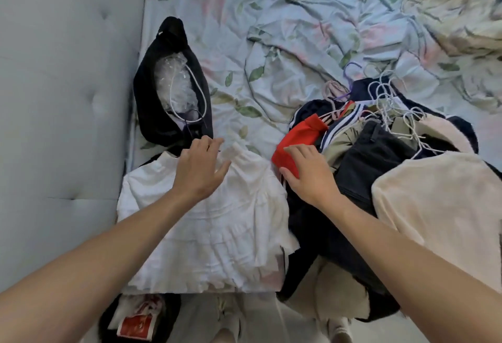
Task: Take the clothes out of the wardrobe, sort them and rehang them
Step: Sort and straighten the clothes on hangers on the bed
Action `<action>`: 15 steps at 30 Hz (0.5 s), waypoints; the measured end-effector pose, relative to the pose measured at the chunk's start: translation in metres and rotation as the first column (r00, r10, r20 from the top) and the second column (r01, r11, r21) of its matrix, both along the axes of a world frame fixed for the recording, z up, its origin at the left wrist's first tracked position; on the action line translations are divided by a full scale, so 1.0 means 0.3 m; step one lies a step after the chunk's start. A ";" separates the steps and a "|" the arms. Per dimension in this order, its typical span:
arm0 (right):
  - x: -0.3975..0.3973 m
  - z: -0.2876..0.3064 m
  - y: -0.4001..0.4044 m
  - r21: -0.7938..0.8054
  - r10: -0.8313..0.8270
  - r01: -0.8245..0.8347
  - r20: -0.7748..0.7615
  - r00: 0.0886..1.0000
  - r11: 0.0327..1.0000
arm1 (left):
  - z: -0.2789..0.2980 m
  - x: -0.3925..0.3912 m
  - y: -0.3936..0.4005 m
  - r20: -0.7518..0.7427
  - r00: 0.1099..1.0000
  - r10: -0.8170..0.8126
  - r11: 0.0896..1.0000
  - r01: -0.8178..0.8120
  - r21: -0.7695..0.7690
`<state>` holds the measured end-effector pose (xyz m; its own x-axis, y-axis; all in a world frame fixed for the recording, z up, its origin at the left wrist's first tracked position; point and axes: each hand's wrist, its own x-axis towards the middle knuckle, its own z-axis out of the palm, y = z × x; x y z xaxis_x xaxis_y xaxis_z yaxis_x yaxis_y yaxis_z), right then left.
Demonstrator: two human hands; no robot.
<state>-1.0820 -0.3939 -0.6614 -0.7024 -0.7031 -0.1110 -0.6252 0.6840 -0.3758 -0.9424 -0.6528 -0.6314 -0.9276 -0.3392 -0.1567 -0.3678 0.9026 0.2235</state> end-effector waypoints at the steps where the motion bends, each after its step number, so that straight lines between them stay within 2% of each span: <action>1: -0.020 0.022 0.067 -0.020 0.012 -0.012 -0.005 1.000 1.000 | 0.015 -0.042 0.079 -0.007 1.000 -0.018 1.000 0.018 -0.004; 4: -0.058 0.087 0.199 -0.078 0.024 -0.027 -0.032 0.999 0.997 | 0.032 -0.123 0.255 -0.036 0.999 -0.010 1.000 0.011 0.029; 7: -0.139 0.158 0.468 -0.081 -0.021 0.017 -0.051 0.998 0.997 | 0.063 -0.235 0.535 -0.060 0.998 -0.021 0.997 0.026 0.073; 12: -0.283 0.184 0.955 0.007 -0.151 0.151 -0.023 0.988 0.988 | 0.115 -0.395 1.001 -0.126 0.992 0.014 0.979 0.012 0.202; 15: -0.368 0.162 1.170 0.097 -0.191 0.193 -0.024 0.981 0.977 | 0.107 -0.489 1.220 -0.108 0.994 0.012 0.965 0.016 0.262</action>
<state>-1.1923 -0.0428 -0.6128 -0.8252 -0.5413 -0.1613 -0.4837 0.8248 -0.2928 -1.0890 -0.2867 -0.5992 -0.9445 -0.2976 -0.1393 -0.3268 0.8077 0.4907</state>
